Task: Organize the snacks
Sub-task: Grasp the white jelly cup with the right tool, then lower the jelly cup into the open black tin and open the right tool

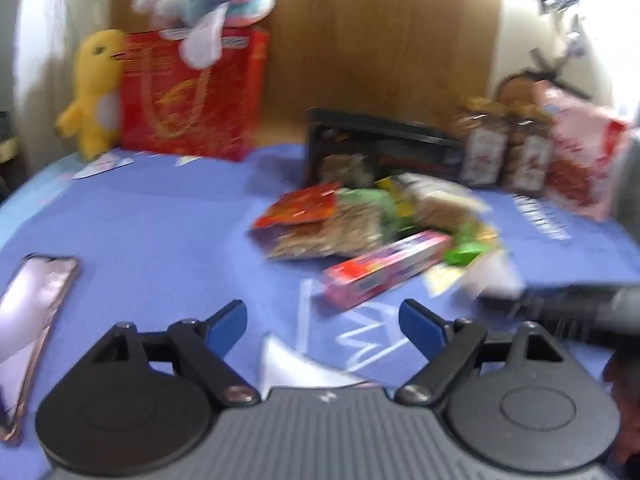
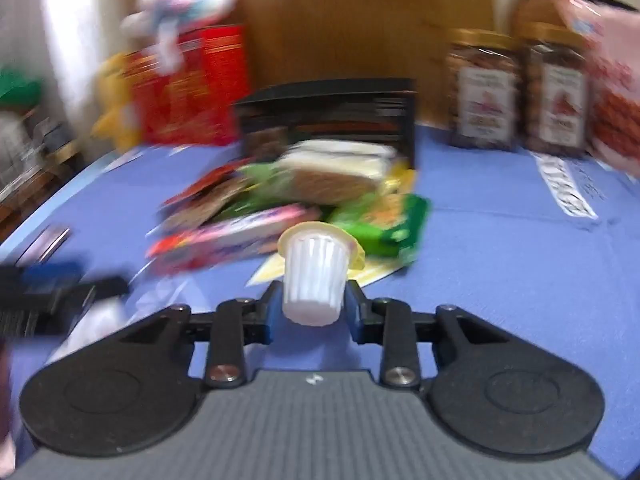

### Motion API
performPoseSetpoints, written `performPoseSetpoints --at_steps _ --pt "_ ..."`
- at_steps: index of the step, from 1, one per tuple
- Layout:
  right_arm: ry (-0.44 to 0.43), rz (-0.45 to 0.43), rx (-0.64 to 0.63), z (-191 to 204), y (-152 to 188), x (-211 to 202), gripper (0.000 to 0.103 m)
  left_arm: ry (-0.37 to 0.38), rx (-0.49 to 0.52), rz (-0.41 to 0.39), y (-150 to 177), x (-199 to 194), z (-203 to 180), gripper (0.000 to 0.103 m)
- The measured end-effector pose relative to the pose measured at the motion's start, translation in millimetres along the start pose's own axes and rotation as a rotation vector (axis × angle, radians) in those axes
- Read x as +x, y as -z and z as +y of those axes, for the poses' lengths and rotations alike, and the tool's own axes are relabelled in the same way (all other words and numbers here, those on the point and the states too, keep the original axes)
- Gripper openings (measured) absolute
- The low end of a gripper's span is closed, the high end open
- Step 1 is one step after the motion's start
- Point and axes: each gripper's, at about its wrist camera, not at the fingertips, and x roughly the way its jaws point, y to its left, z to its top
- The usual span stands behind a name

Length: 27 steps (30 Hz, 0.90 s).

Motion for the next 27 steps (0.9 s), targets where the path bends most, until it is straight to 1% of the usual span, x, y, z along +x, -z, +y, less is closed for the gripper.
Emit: performPoseSetpoints --at_steps 1,2,3,4,5,6,9,10,11,12,13,14,15,16,18,21,24,26,27 --pt "-0.038 0.014 -0.043 5 5 -4 0.036 0.046 -0.001 -0.002 -3 -1 -1 0.085" --pt "-0.056 0.017 -0.082 10 13 -10 0.036 0.091 -0.001 -0.002 -5 -2 -2 0.085" --pt "-0.052 0.012 -0.109 14 19 -15 0.036 0.133 -0.002 0.004 -7 -1 -4 0.085" --pt "-0.043 0.012 -0.127 15 21 -17 0.039 0.173 -0.003 0.015 -10 2 -8 0.085" --pt "-0.029 0.005 -0.141 16 25 -19 0.041 0.204 -0.001 0.032 -12 6 -12 0.081" --pt "-0.021 0.003 -0.145 16 24 -19 0.041 0.233 0.004 0.055 -14 11 -17 0.074" --pt "-0.024 0.003 -0.124 13 21 -17 0.042 0.290 0.037 0.117 -15 27 -38 0.066" --pt "-0.024 0.003 -0.124 12 20 -15 0.042 0.296 0.051 0.138 -14 33 -45 0.063" --pt "-0.024 0.001 -0.127 11 19 -14 0.041 0.293 0.059 0.164 -12 39 -51 0.059" --pt "-0.025 -0.003 -0.133 12 21 -13 0.041 0.299 0.056 0.191 -11 46 -54 0.059" --pt "-0.022 -0.004 -0.138 14 21 -11 0.038 0.332 0.034 0.209 -8 49 -55 0.059" --pt "-0.006 -0.008 -0.145 14 20 -9 0.033 0.360 0.008 0.226 -8 53 -54 0.054" --pt "-0.008 -0.006 -0.147 15 20 -9 0.033 0.397 -0.017 0.247 -9 56 -53 0.042" --pt "-0.023 -0.001 -0.135 14 17 -7 0.033 0.405 -0.021 0.256 -12 57 -53 0.042" --pt "-0.035 -0.024 -0.118 13 8 -8 0.033 0.381 0.020 0.205 -21 49 -57 0.042" --pt "-0.034 -0.103 -0.133 12 -17 -8 0.033 0.358 0.055 0.129 -48 43 -60 0.042" --pt "-0.003 -0.190 -0.175 16 -52 1 0.033 0.327 0.074 0.068 -89 44 -61 0.041" --pt "0.032 -0.250 -0.205 16 -78 15 0.033 0.308 0.093 0.023 -118 54 -61 0.041" --pt "0.043 -0.260 -0.203 13 -92 24 0.033 0.302 0.089 0.012 -133 64 -59 0.041"
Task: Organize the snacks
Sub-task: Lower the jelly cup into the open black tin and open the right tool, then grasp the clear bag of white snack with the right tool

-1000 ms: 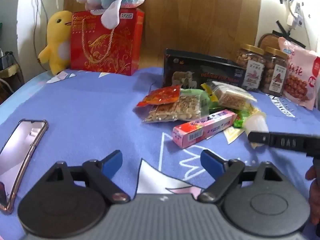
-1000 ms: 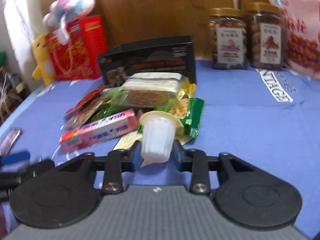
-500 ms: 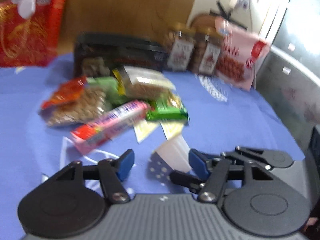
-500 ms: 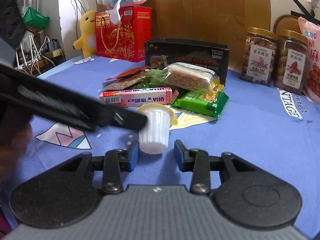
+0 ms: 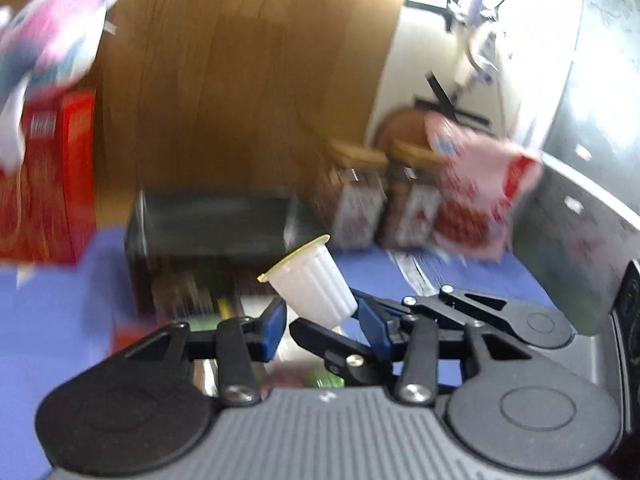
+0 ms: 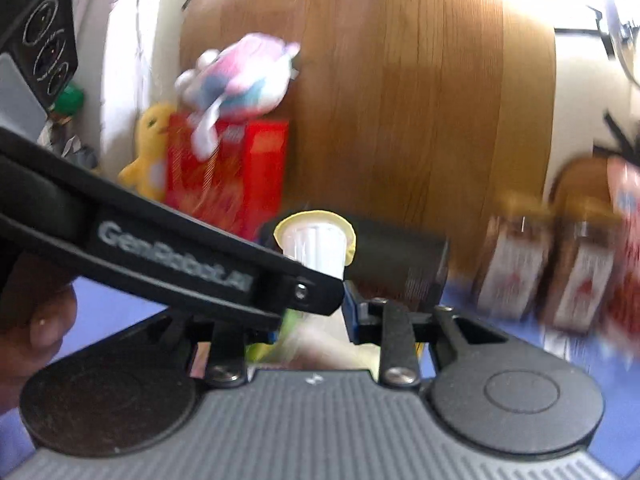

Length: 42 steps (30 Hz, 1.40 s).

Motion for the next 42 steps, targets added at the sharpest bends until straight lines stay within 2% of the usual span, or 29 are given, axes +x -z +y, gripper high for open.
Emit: performPoseSetpoints --at_steps 5,7,8,9,10,13,15,16,17,20,22,23,24,27,31,37,40,42 --pt "-0.004 0.059 0.100 -35 -33 73 0.034 -0.058 -0.029 -0.003 -40 52 29 0.041" --pt "-0.007 0.100 0.118 -43 -35 93 0.034 -0.092 -0.043 0.015 -45 70 40 0.045" --pt "-0.006 0.115 0.125 -47 -33 97 0.036 -0.096 -0.054 0.024 -46 74 45 0.051" --pt "-0.009 0.123 0.136 -49 -31 96 0.039 -0.088 -0.072 0.029 -44 74 49 0.052" --pt "-0.016 0.119 0.148 -50 -29 93 0.042 -0.072 -0.090 0.016 -40 68 53 0.050" --pt "-0.040 0.063 0.179 -55 -14 61 0.043 -0.061 -0.121 -0.053 -25 35 66 0.053" --pt "-0.051 0.064 0.241 -65 5 43 0.055 -0.045 -0.174 -0.056 -12 20 75 0.056" --pt "-0.043 0.079 0.275 -70 13 40 0.062 -0.030 -0.203 -0.038 -6 17 77 0.056" --pt "-0.044 0.104 0.313 -75 24 37 0.064 -0.010 -0.223 -0.018 -1 18 78 0.056" --pt "-0.087 0.193 0.370 -75 47 40 0.064 0.026 -0.221 0.060 16 31 67 0.056" --pt "-0.120 0.178 0.445 -75 53 28 0.065 0.018 -0.209 0.124 29 45 56 0.053" --pt "-0.126 0.181 0.434 -71 53 22 0.056 0.013 -0.218 0.141 36 49 53 0.050" --pt "-0.130 0.180 0.412 -65 54 16 0.055 0.006 -0.220 0.134 42 46 50 0.050" --pt "-0.195 0.189 0.375 -46 62 -9 0.058 0.052 -0.246 0.114 55 28 47 0.053" --pt "-0.221 0.163 0.252 -17 66 -42 0.060 0.050 -0.244 0.092 70 4 42 0.053" --pt "-0.168 0.171 0.200 -6 73 -73 0.062 0.068 -0.253 0.029 80 -35 42 0.055" --pt "-0.096 0.181 0.182 -7 76 -76 0.067 0.028 -0.250 0.002 79 -46 43 0.061" --pt "-0.083 0.203 0.206 -12 77 -75 0.067 0.023 -0.269 0.002 77 -47 45 0.068"
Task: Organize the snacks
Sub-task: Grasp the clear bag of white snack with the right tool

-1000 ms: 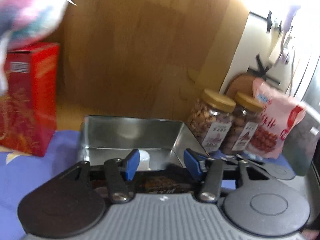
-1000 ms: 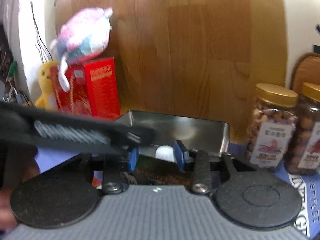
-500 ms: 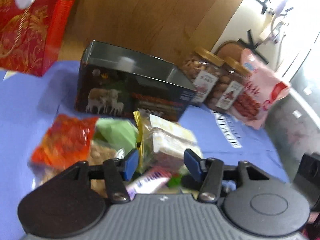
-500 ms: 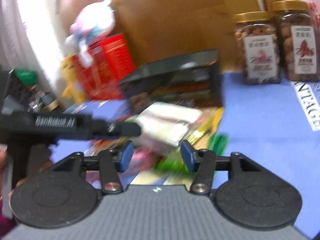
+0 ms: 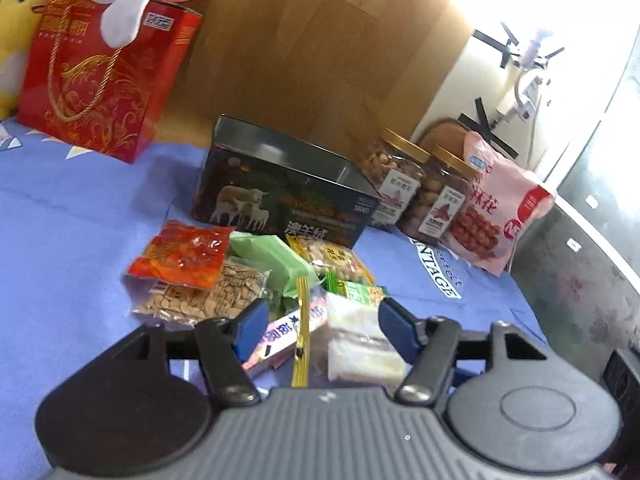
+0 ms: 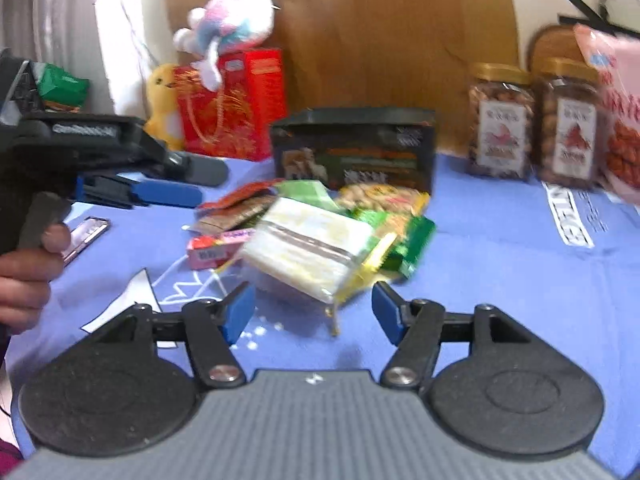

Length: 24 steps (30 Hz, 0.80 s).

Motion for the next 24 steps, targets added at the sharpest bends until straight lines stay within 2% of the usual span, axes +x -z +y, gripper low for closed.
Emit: performPoseSetpoints --at_steps 2,4,8,10,12,13,14,16,20,24 --pt "-0.005 0.005 0.022 -5 -1 1 0.075 -0.005 -0.009 0.004 -1 1 0 0.074" --pt "-0.007 0.009 0.018 -7 -1 3 0.084 0.002 0.004 0.022 2 6 -3 0.076" --pt "-0.013 0.054 -0.083 -2 -5 22 0.087 0.013 0.044 0.099 9 30 -12 0.076" --pt "-0.002 0.087 -0.138 0 -6 38 0.087 -0.002 0.045 0.153 15 48 -12 0.069" --pt "-0.015 0.112 -0.164 1 -5 53 0.083 0.001 0.026 0.216 22 63 -9 0.059" --pt "-0.012 0.091 -0.171 2 -5 55 0.071 0.015 0.028 0.206 25 64 -8 0.057" --pt "0.007 0.078 -0.173 5 -4 54 0.063 0.025 0.040 0.203 26 63 -9 0.050" --pt "-0.006 0.064 -0.163 7 -3 49 0.056 0.029 0.061 0.194 28 56 -14 0.049" --pt "0.018 -0.030 -0.198 20 -1 23 0.055 0.067 0.113 0.136 27 29 -23 0.049" --pt "0.011 -0.083 -0.213 29 -10 17 0.055 0.062 0.121 0.073 19 6 -27 0.049"
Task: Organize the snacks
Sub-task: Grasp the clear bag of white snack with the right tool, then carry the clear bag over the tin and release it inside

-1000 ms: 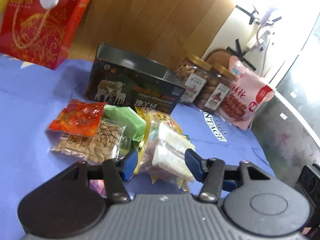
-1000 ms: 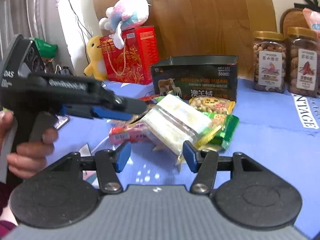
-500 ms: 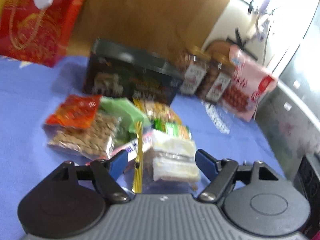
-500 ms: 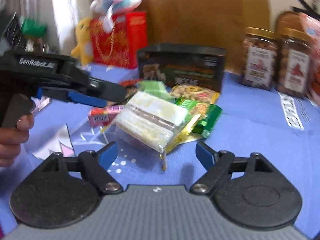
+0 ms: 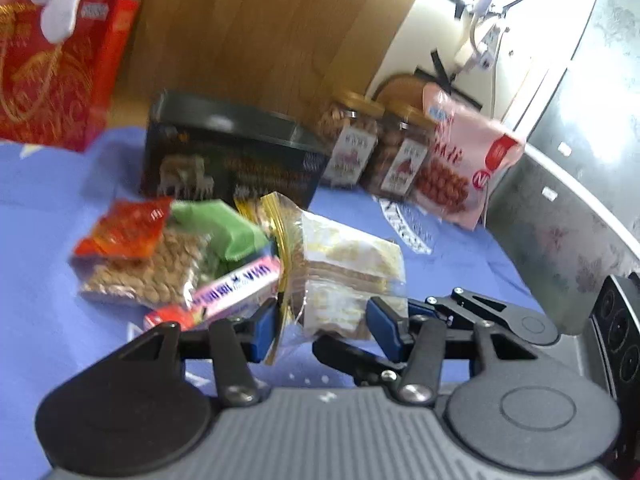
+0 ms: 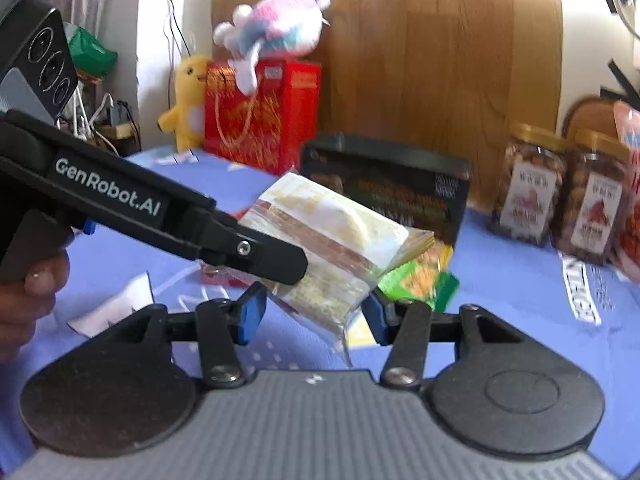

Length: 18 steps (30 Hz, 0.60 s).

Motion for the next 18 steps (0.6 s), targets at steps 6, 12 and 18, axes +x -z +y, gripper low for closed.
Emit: performPoseSetpoints --at_steps 6,12,18 --pt "-0.001 -0.042 -0.020 5 -13 7 0.055 -0.010 -0.017 -0.047 -15 -10 5 0.049" --pt "-0.002 -0.019 -0.011 8 -9 16 0.055 -0.014 -0.032 -0.029 -14 -1 14 0.049" --pt "0.001 -0.003 0.012 6 -11 22 0.055 -0.015 -0.029 -0.024 -15 7 17 0.049"
